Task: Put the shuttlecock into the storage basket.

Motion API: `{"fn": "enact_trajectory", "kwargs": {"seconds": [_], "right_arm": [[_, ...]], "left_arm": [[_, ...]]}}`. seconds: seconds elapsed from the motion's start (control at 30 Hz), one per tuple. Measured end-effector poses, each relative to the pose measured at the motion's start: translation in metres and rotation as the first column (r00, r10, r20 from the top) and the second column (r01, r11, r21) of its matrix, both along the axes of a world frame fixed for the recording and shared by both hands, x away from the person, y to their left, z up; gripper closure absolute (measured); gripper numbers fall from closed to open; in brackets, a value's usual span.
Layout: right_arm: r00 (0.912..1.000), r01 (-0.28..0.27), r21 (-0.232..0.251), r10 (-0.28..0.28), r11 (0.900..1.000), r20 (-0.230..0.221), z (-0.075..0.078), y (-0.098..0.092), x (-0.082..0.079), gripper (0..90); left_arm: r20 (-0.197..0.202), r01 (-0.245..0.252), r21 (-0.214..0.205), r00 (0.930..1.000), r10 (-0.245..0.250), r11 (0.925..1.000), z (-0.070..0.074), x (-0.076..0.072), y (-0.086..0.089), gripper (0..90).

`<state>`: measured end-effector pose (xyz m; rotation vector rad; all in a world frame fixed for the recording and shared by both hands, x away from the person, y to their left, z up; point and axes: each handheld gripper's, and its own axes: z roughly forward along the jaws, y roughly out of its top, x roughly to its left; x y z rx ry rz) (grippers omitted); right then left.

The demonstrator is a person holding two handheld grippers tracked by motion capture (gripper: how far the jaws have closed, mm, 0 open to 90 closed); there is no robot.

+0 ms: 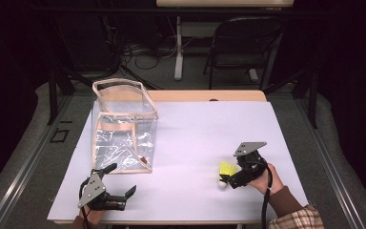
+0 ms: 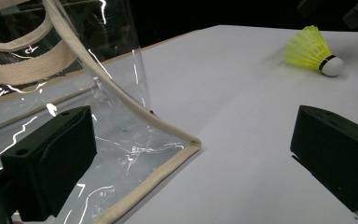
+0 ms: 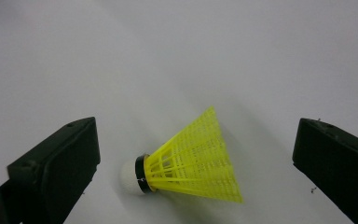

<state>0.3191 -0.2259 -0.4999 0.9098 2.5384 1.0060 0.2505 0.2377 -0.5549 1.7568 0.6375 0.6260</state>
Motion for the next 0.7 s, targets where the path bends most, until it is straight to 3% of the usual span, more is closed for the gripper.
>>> {"fn": "enact_trajectory", "kwargs": {"seconds": [0.2, 0.7], "right_arm": [[0.9998, -0.006, -0.036, 0.005, 0.9993, -0.019, -0.003, 0.004, 0.005, 12.1], [0.9956, -0.003, -0.045, -0.001, 0.9990, -0.093, -0.011, 0.005, 0.015, 39.4]], "left_arm": [[-0.001, 0.001, -0.001, 1.0000, -0.001, 1.0000, 0.000, 0.000, 0.000, 0.1], [0.000, 0.001, -0.002, 1.0000, -0.001, 1.0000, 0.000, 0.000, 0.000, 0.1]]}}
